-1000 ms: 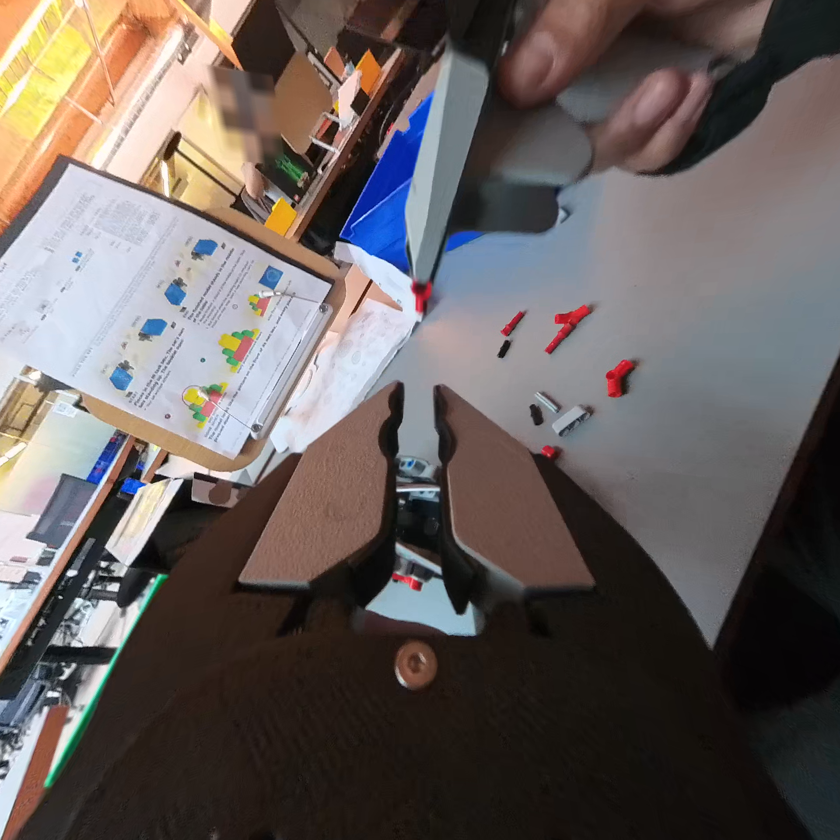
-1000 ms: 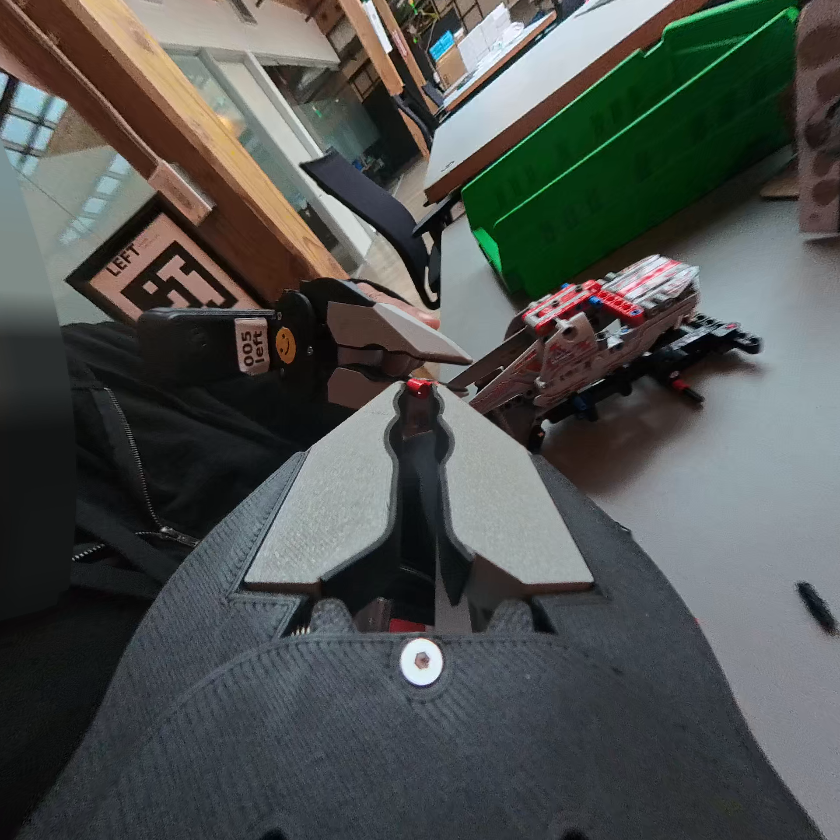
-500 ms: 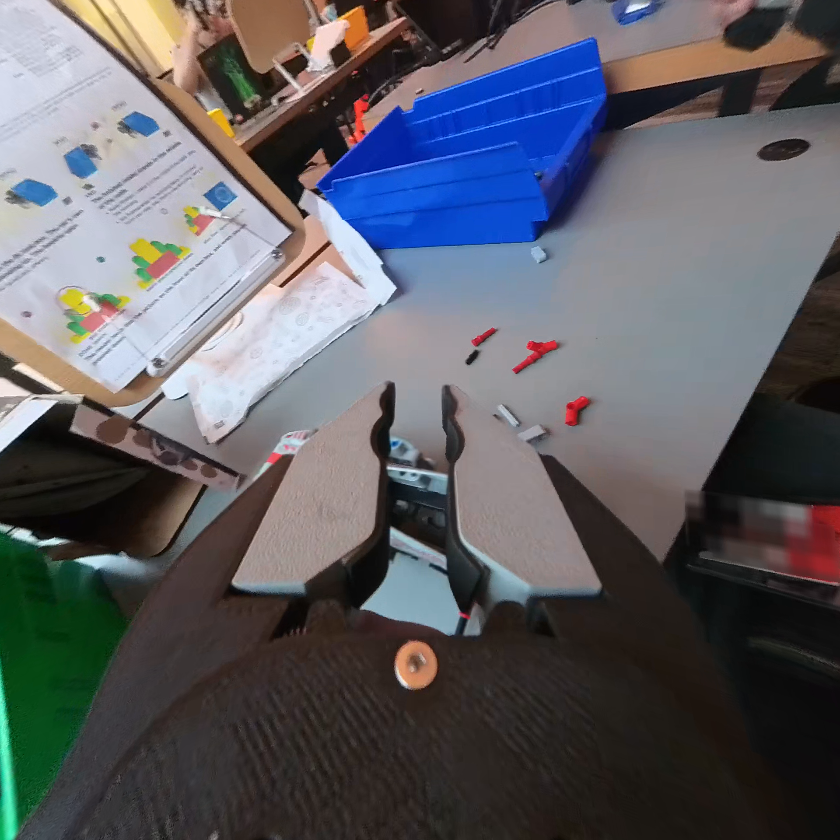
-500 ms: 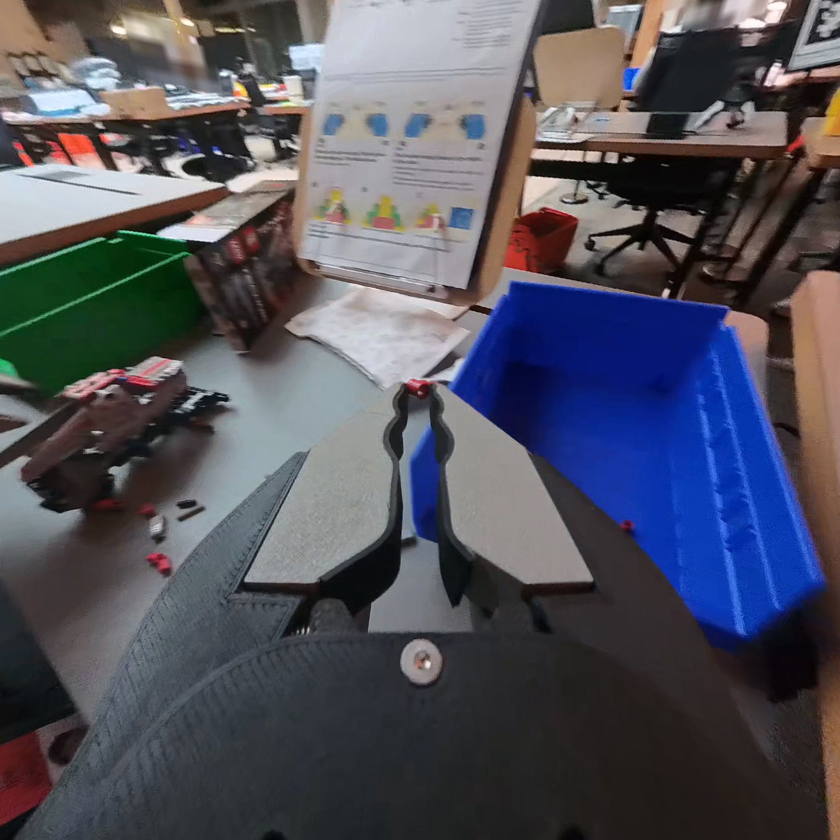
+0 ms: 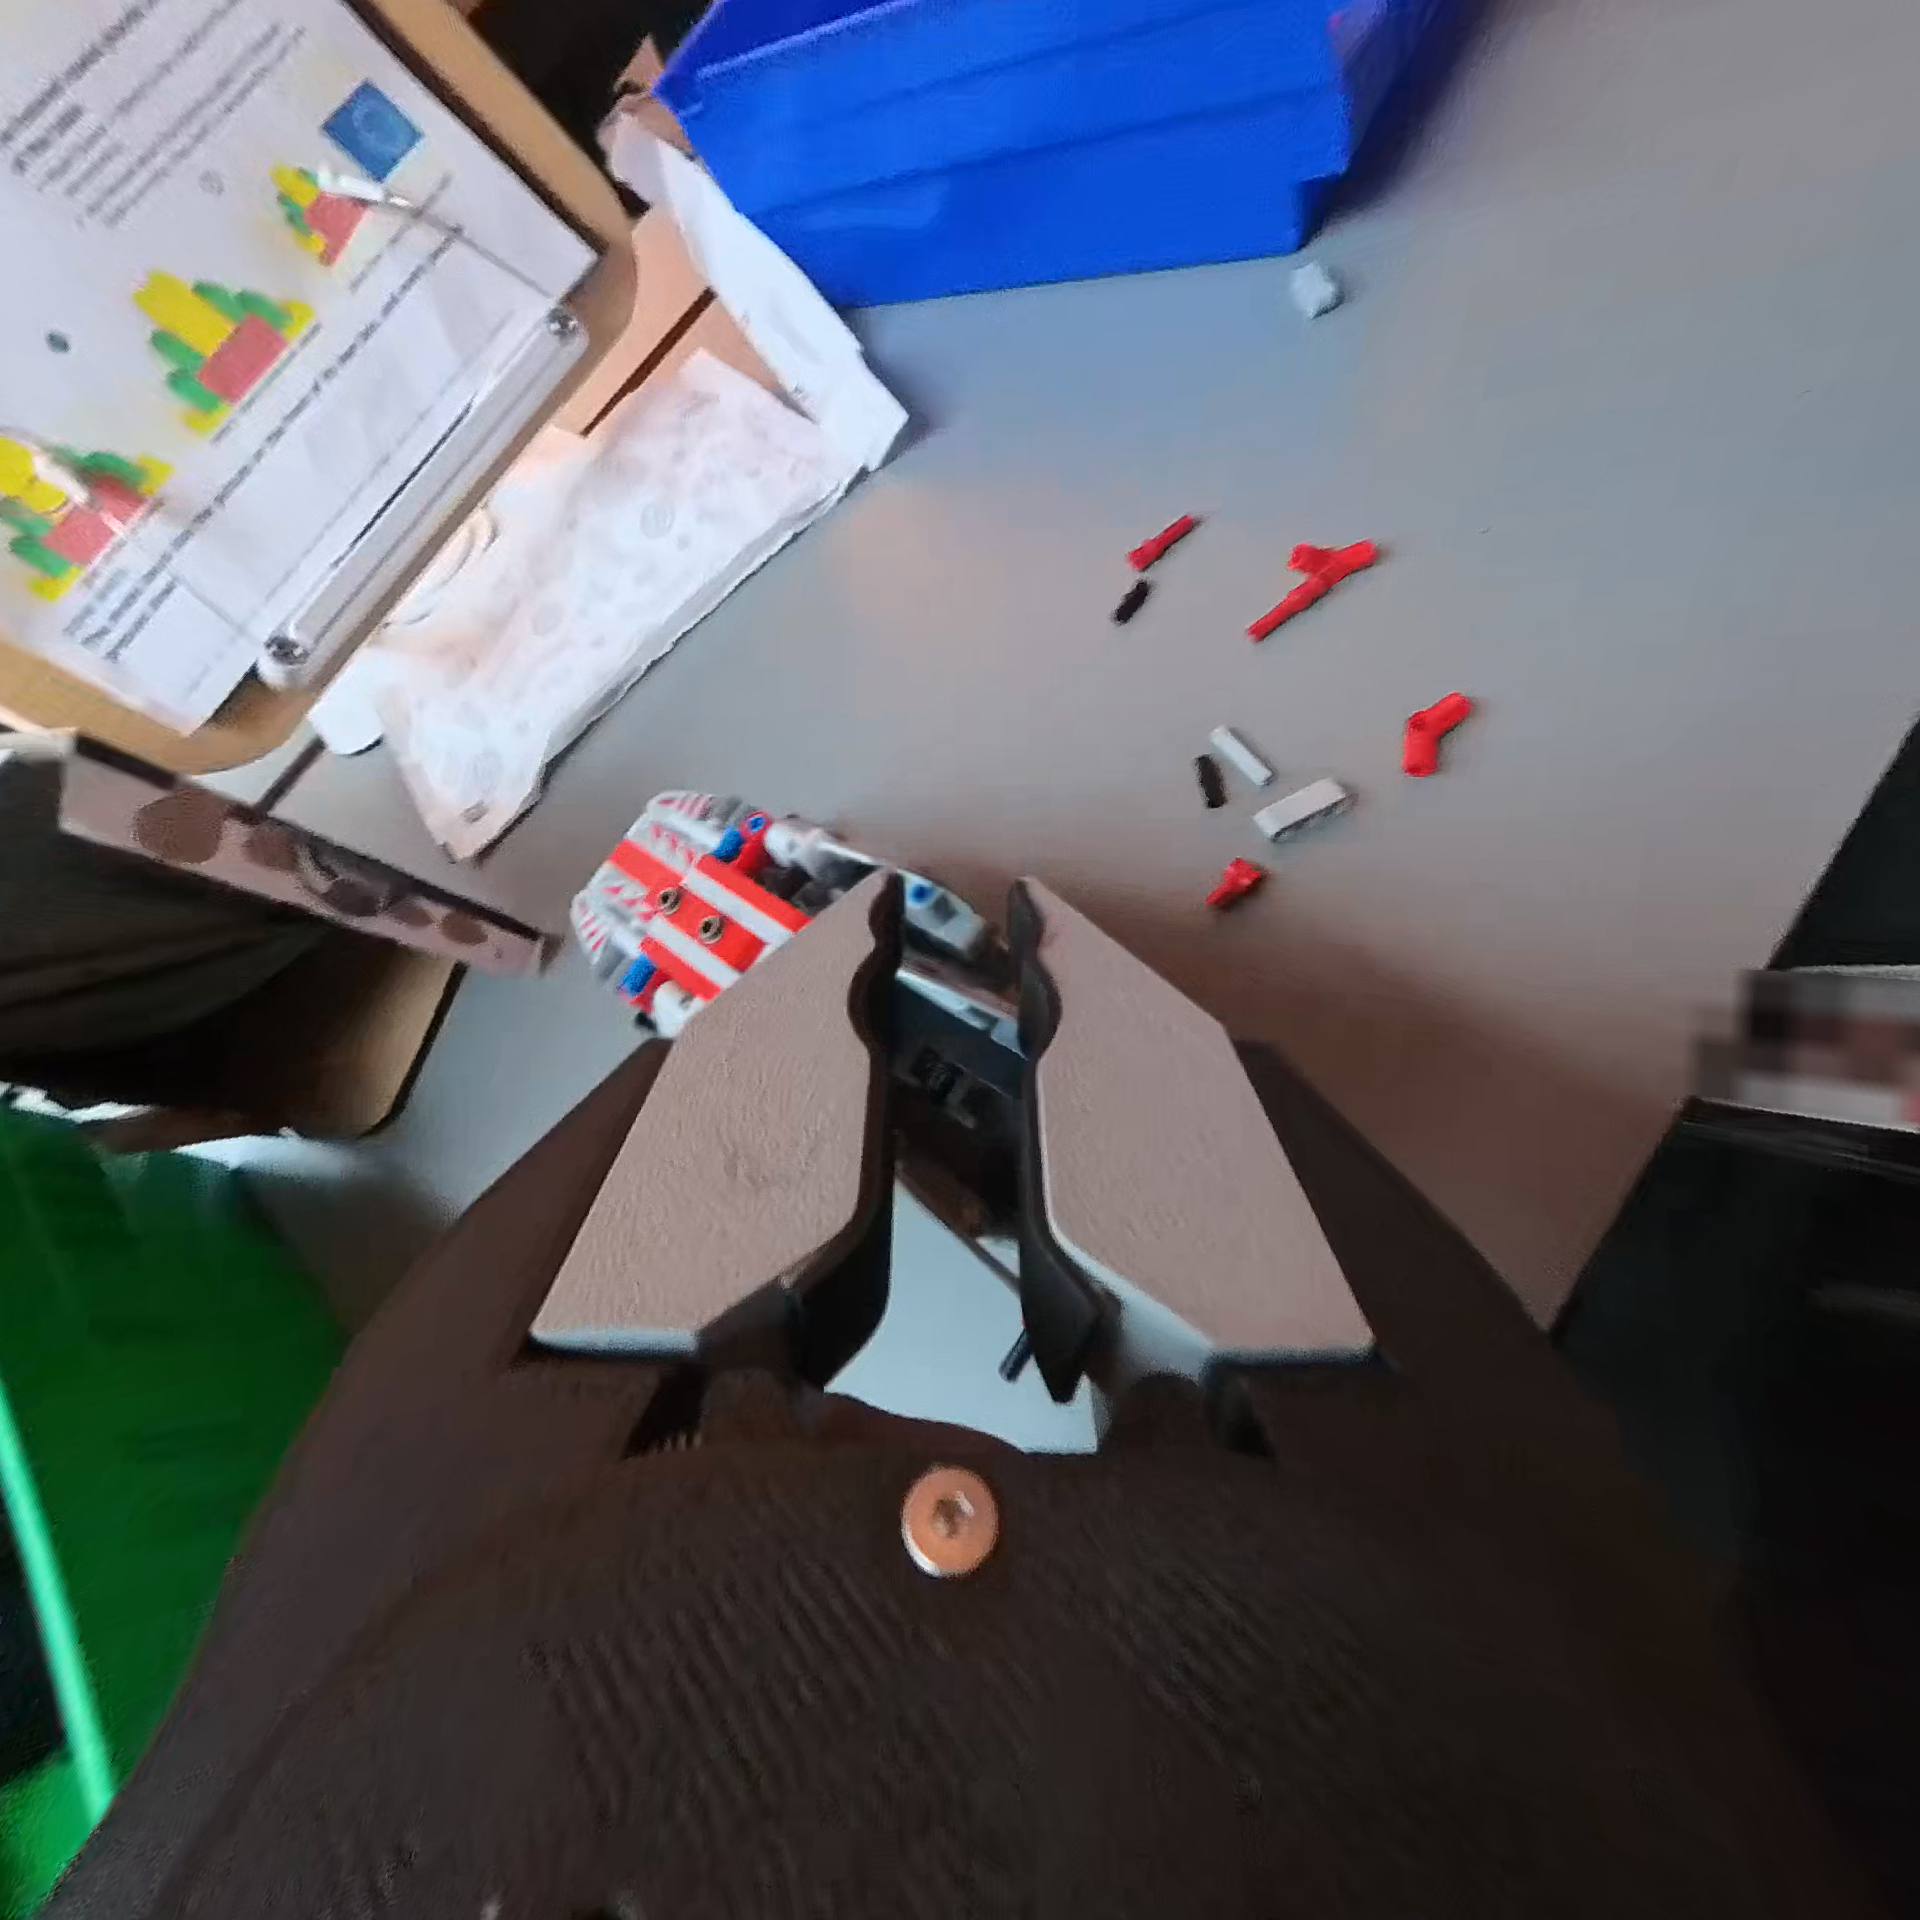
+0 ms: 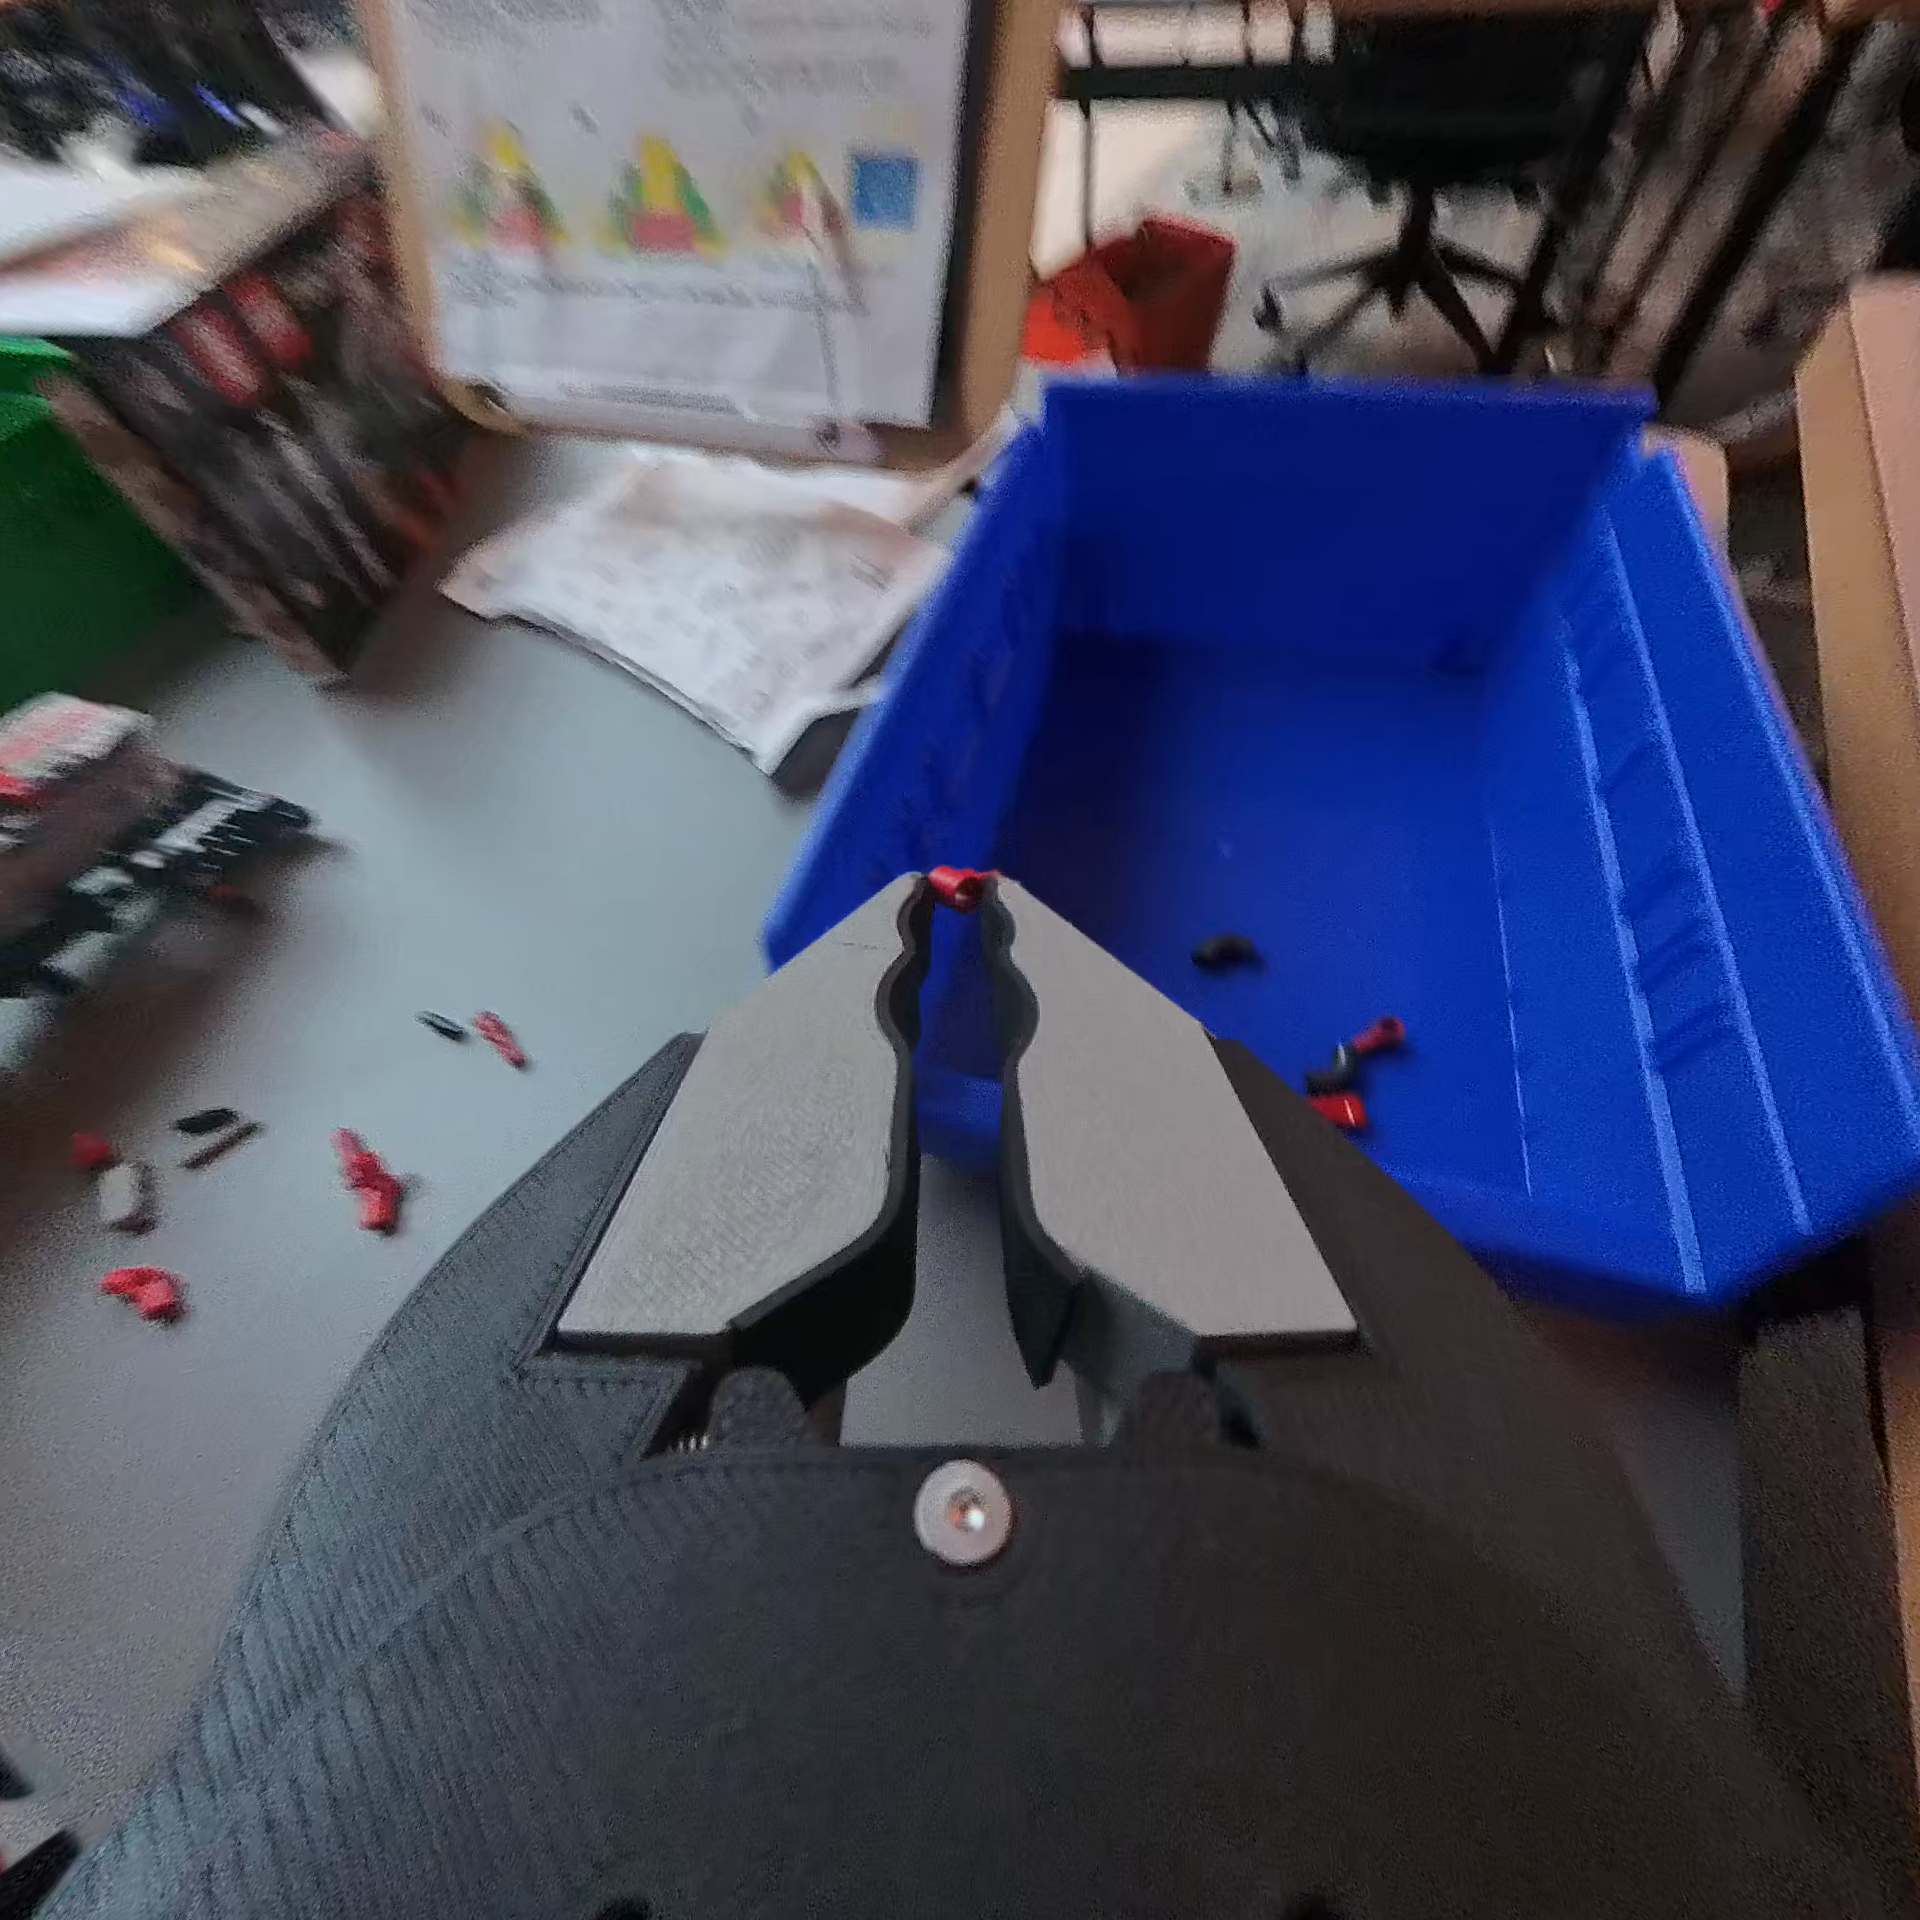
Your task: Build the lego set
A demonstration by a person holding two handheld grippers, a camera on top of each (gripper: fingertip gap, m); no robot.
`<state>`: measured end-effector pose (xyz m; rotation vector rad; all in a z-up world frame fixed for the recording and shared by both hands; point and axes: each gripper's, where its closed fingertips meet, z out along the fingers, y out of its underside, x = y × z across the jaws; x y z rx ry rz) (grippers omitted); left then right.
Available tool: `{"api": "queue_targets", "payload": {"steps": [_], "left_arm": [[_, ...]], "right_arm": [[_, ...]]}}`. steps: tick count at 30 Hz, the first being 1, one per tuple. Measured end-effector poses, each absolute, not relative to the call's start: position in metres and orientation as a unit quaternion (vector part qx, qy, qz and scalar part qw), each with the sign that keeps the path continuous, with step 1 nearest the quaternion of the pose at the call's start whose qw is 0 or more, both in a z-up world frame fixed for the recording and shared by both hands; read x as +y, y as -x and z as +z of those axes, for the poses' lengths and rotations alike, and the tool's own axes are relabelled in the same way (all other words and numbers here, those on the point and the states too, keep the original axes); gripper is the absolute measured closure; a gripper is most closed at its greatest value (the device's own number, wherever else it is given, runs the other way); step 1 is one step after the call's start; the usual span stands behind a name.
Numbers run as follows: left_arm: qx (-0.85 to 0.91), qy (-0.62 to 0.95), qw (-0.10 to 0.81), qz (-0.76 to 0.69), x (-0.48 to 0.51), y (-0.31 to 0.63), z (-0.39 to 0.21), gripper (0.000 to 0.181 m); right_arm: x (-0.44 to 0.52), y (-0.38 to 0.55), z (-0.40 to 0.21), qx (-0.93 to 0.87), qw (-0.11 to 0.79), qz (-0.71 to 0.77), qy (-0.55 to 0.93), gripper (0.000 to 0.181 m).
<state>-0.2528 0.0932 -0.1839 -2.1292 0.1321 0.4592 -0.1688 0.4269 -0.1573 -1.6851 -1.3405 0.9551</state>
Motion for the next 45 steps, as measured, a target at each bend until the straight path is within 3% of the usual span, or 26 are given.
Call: {"api": "queue_targets", "payload": {"steps": [2,6,13,17,21,26,34,39,45], "left_arm": [[0.037,0.860,0.470,0.195,0.087,0.264,-0.175,0.165],[0.017,0.847,0.491,0.201,0.077,0.275,-0.157,0.167],[0.020,0.843,0.493,0.213,0.076,0.277,-0.153,0.167],[0.024,0.842,0.495,0.213,0.078,0.274,-0.153,0.168],[0.032,0.840,0.499,0.211,0.082,0.268,-0.153,0.169],[0.037,0.836,0.502,0.218,0.080,0.265,-0.148,0.169],[0.039,0.839,0.500,0.213,0.082,0.264,-0.152,0.169],[0.038,0.837,0.501,0.215,0.082,0.264,-0.151,0.169],[0.041,0.839,0.500,0.213,0.083,0.263,-0.152,0.169]], "right_arm": [[0.439,0.168,-0.194,-0.532,0.344,0.327,0.701,0.162],[0.453,0.165,-0.214,-0.520,0.335,0.304,0.725,0.164],[0.440,0.158,-0.150,-0.476,0.364,0.422,0.680,0.158],[0.347,0.170,-0.094,-0.587,0.353,0.494,0.535,0.156],[0.249,0.181,-0.148,-0.764,0.251,0.418,0.422,0.169],[0.216,0.176,-0.233,-0.865,0.150,0.275,0.393,0.168],[0.228,0.180,-0.267,-0.872,0.133,0.210,0.421,0.164],[0.231,0.185,-0.265,-0.872,0.153,0.201,0.419,0.179],[0.211,0.196,-0.240,-0.848,0.166,0.286,0.414,0.178]]}}
